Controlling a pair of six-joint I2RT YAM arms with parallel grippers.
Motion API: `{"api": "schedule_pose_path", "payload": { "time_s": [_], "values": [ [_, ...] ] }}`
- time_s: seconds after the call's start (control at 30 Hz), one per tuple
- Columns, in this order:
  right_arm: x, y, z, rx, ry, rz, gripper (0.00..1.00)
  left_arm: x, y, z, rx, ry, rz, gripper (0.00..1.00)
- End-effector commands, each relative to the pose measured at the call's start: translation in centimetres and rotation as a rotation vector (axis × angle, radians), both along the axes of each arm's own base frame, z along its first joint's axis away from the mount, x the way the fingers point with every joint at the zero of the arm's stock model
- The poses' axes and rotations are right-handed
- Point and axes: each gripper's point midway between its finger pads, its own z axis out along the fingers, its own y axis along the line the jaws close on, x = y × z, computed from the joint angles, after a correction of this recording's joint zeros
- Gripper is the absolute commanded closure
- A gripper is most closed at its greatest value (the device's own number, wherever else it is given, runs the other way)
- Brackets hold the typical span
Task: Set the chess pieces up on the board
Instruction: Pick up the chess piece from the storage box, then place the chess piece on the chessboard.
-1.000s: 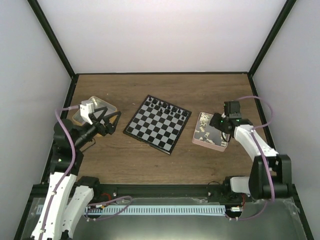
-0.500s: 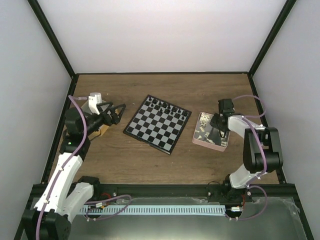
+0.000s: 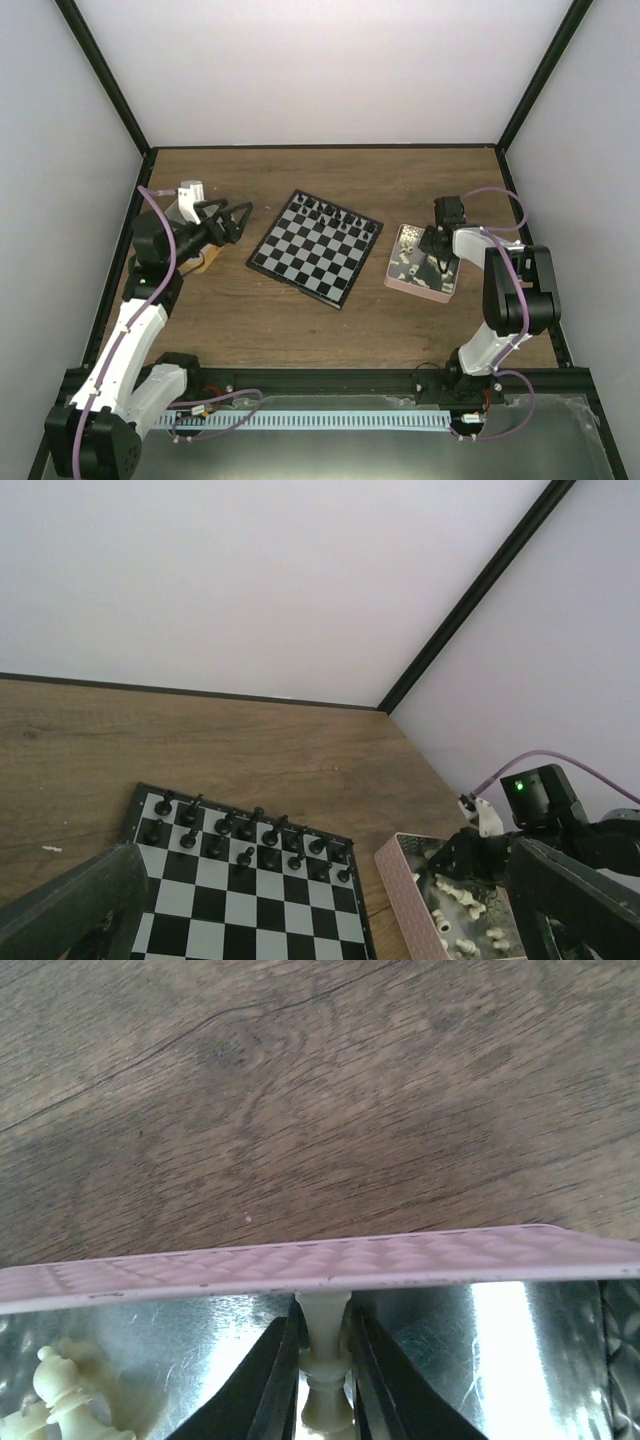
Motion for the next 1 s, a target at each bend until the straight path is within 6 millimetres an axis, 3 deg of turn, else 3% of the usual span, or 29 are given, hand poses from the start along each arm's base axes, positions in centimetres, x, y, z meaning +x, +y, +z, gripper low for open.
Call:
{"api": "schedule_pose_path", "payload": {
  "time_s": [0.0, 0.1, 0.23, 0.37, 0.5, 0.63, 0.8, 0.97],
  "values": [
    [0.9, 0.0, 1.2, -0.013, -0.030, 0.014, 0.84, 0.4, -0.1, 0.3, -0.025, -0.006, -0.001, 0.00],
    [1.1, 1.0, 3.3, 0.026, -0.079, 0.046, 0.85, 0.4, -0.5, 0.2, -0.044, 0.004, -0.019, 0.00],
    [0.8, 4.3, 7.9, 0.147, -0.202, 0.174, 0.85, 0.1, -1.2, 0.3, -0.058, 0.009, -0.040, 0.00],
    [-0.8, 11.5, 13.4, 0.357, -0.364, 0.486, 0.84, -0.2, -2.1, 0.3, -0.135, 0.072, -0.074, 0.00],
    [-3.8, 19.2, 16.8, 0.466, -0.482, 0.820, 0.85, -0.9, -4.2, 0.3, -0.267, 0.202, -0.176, 0.00],
    [-6.3, 24.9, 19.7, 0.539, -0.585, 1.050, 0.85, -1.5, -6.3, -0.9, -0.281, 0.306, -0.230, 0.00],
    [-8.8, 30.2, 21.1, 0.583, -0.612, 1.266, 0.85, -1.9, -8.2, -3.0, -0.252, 0.399, -0.276, 0.00],
    [-10.2, 33.7, 20.7, 0.568, -0.591, 1.386, 0.86, -2.5, -9.6, -2.6, -0.252, 0.384, -0.321, 0.00]
  ]
}}
